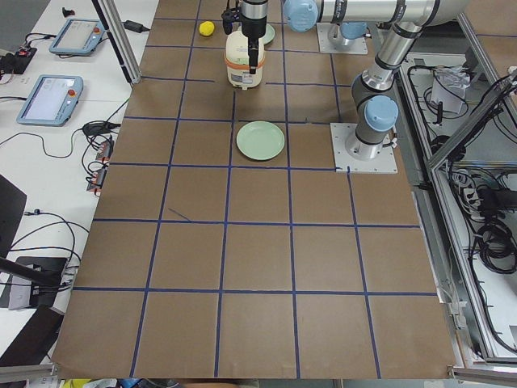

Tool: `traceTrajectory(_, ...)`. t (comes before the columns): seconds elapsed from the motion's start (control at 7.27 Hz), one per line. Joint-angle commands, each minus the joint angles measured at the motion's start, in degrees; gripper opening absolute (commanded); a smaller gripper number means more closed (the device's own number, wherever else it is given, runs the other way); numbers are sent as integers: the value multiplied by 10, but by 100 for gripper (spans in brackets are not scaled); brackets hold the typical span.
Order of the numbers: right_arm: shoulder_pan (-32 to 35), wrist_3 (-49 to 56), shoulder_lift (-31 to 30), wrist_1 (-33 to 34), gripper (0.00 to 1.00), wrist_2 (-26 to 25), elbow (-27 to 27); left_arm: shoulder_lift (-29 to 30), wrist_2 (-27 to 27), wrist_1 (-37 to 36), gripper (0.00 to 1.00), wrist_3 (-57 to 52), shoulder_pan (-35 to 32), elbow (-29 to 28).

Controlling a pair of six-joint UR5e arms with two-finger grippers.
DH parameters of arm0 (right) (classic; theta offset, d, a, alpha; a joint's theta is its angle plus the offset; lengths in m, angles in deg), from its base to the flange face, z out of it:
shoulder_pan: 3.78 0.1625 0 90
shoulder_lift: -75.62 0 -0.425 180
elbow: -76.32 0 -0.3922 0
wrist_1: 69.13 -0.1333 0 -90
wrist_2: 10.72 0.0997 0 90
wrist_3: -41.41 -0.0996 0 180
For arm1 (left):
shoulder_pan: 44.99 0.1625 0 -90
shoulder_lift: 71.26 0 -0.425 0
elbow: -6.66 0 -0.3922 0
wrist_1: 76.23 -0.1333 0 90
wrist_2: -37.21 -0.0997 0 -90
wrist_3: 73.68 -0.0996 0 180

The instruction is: Press rice cooker button

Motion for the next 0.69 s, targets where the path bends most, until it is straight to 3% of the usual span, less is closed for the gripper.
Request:
traceTrajectory(0.0,0,-6,1,0,26,19,-4,0,0,1,100,0,0,0)
traceTrajectory(0.14,0,-4,1,-2,5,48,-8,0,0,0,100,0,0,0)
traceTrajectory(0.55,1,1,-5,-11,5,59,-41,1,0,1,100,0,0,0)
